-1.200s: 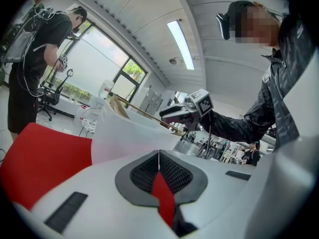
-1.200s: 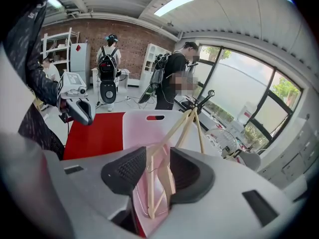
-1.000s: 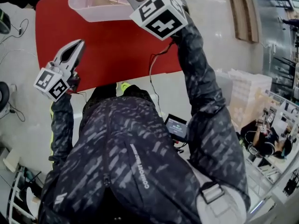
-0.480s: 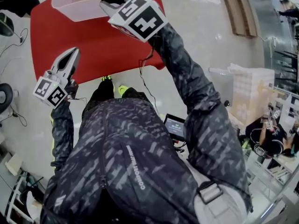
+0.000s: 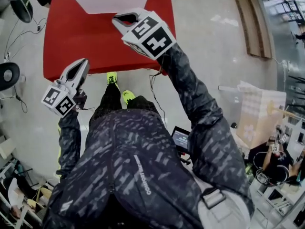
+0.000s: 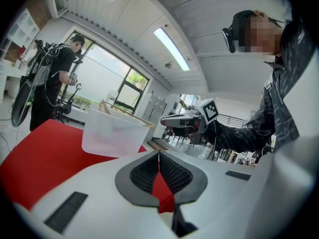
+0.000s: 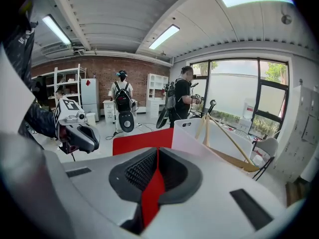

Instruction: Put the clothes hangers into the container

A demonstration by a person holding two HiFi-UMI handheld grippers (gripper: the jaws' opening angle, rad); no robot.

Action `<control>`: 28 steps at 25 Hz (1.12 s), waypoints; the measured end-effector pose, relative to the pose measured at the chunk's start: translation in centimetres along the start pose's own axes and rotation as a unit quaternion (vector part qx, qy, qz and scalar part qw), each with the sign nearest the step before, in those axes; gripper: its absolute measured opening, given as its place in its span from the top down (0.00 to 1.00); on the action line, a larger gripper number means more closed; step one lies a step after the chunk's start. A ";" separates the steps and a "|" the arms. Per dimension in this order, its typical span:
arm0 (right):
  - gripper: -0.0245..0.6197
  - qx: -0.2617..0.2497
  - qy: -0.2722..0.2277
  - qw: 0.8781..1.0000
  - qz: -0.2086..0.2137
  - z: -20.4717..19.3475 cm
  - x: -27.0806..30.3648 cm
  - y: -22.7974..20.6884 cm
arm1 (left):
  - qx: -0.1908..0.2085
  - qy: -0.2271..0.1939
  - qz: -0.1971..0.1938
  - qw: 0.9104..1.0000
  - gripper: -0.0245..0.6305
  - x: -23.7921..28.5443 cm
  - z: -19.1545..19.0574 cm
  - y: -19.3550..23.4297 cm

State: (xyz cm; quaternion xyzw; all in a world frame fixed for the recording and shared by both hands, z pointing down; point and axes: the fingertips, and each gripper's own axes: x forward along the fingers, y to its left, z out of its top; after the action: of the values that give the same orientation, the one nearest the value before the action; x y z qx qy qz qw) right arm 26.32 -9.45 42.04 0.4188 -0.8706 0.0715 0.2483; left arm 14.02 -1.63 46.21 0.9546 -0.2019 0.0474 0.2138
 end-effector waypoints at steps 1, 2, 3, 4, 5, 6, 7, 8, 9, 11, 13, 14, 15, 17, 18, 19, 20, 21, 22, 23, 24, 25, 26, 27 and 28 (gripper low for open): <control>0.93 0.002 -0.002 1.000 0.003 -0.2 -0.2 0.6 | -0.001 -0.002 0.005 1.000 0.94 -0.5 -0.2 -0.3; 0.93 0.004 -0.004 1.000 0.006 -0.3 -0.4 1.2 | -0.002 -0.004 0.010 1.000 0.94 -1.0 -0.4 -0.6; 0.93 0.007 -0.007 1.000 0.009 -0.3 -0.7 1.8 | -0.003 -0.006 0.015 1.000 0.94 -1.5 -0.5 -0.9; 0.93 0.010 -0.010 1.000 0.013 -0.4 -1.1 2.6 | -0.003 -0.007 0.019 1.000 0.94 -2.1 -0.5 -1.3; 0.93 0.015 -0.012 1.000 0.016 -0.4 -1.5 3.4 | -0.004 -0.008 0.022 1.000 0.94 -2.7 -0.5 -1.7; 0.93 0.021 -0.014 0.999 0.019 -0.4 -1.8 4.4 | -0.004 -0.010 0.024 1.000 0.94 -3.3 -0.4 -2.1; 0.93 0.026 -0.016 0.999 0.023 -0.3 -2.1 5.4 | -0.004 -0.012 0.025 1.000 0.94 -3.9 -0.3 -2.4; 0.93 0.031 -0.016 0.999 0.028 -0.4 -2.4 6.4 | -0.005 -0.014 0.025 1.000 0.94 -4.5 -0.2 -2.7; 0.93 0.035 -0.015 0.999 0.032 -0.5 -2.6 7.4 | -0.005 -0.015 0.025 1.000 0.94 -4.9 -0.2 -3.0; 0.94 0.041 -0.011 0.998 0.038 -0.9 -3.0 9.4 | -0.005 -0.016 0.023 1.000 0.94 -5.9 -0.3 -3.6; 0.94 0.047 -0.009 0.998 0.042 -1.2 -3.3 11.2 | -0.006 -0.017 0.021 1.000 0.94 -6.9 -0.5 -4.1; 0.94 0.049 -0.007 0.998 0.042 -1.5 -3.5 12.0 | -0.005 -0.016 0.018 1.000 0.94 -7.2 -0.6 -4.4; 0.94 0.050 -0.005 0.998 0.042 -1.7 -3.7 12.5 | -0.004 -0.015 0.016 1.000 0.94 -7.4 -0.7 -4.8; 0.94 0.052 -0.002 0.998 0.038 -2.4 -4.5 13.1 | 0.000 -0.013 0.011 1.000 0.94 -7.2 -0.7 -5.7; 0.94 0.053 -0.001 0.998 0.035 -2.6 -4.8 13.2 | 0.001 -0.014 0.009 1.000 0.94 -7.1 -0.7 -6.0; 0.94 0.055 -0.001 0.998 0.033 -2.9 -5.1 13.4 | 0.000 -0.015 0.009 1.000 0.94 -7.0 -0.8 -6.1; 0.94 0.057 -0.003 0.998 0.032 -3.1 -5.3 13.5 | -0.003 -0.016 0.008 1.000 0.94 -6.9 -0.9 -6.2; 0.94 0.059 -0.004 0.998 0.031 -3.4 -5.5 13.7 | -0.005 -0.016 0.008 1.000 0.94 -6.7 -1.1 -6.4; 0.94 0.058 -0.005 0.998 0.032 -3.6 -5.7 14.0 | -0.005 -0.016 0.007 1.000 0.94 -6.6 -1.3 -6.7; 0.94 0.056 -0.004 0.998 0.032 -3.8 -6.2 14.2 | 0.000 -0.016 0.004 1.000 0.94 -6.5 -1.2 -7.1; 0.94 0.052 -0.003 0.998 0.032 -3.7 -6.7 14.3 | 0.005 -0.017 0.001 1.000 0.94 -6.4 -0.9 -7.6; 0.94 0.049 -0.001 0.998 0.031 -3.4 -7.1 14.4 | 0.010 -0.019 -0.003 1.000 0.94 -6.3 -0.5 -7.9; 0.94 0.046 0.001 0.998 0.031 -3.1 -7.3 14.6 | 0.012 -0.021 -0.006 1.000 0.94 -6.4 -0.1 -8.1; 0.94 0.044 0.003 0.999 0.031 -2.7 -7.2 14.8 | 0.012 -0.022 -0.009 1.000 0.94 -6.6 0.2 -8.0; 0.94 0.043 0.005 0.999 0.031 -2.4 -6.9 15.2 | 0.011 -0.022 -0.010 1.000 0.94 -7.1 0.3 -7.8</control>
State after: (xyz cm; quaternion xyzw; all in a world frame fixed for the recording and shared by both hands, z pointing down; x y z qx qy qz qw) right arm 19.20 5.82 42.04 0.4018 -0.8780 0.1187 0.2316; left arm 10.70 7.22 41.63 0.9596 -0.1963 0.0267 0.1997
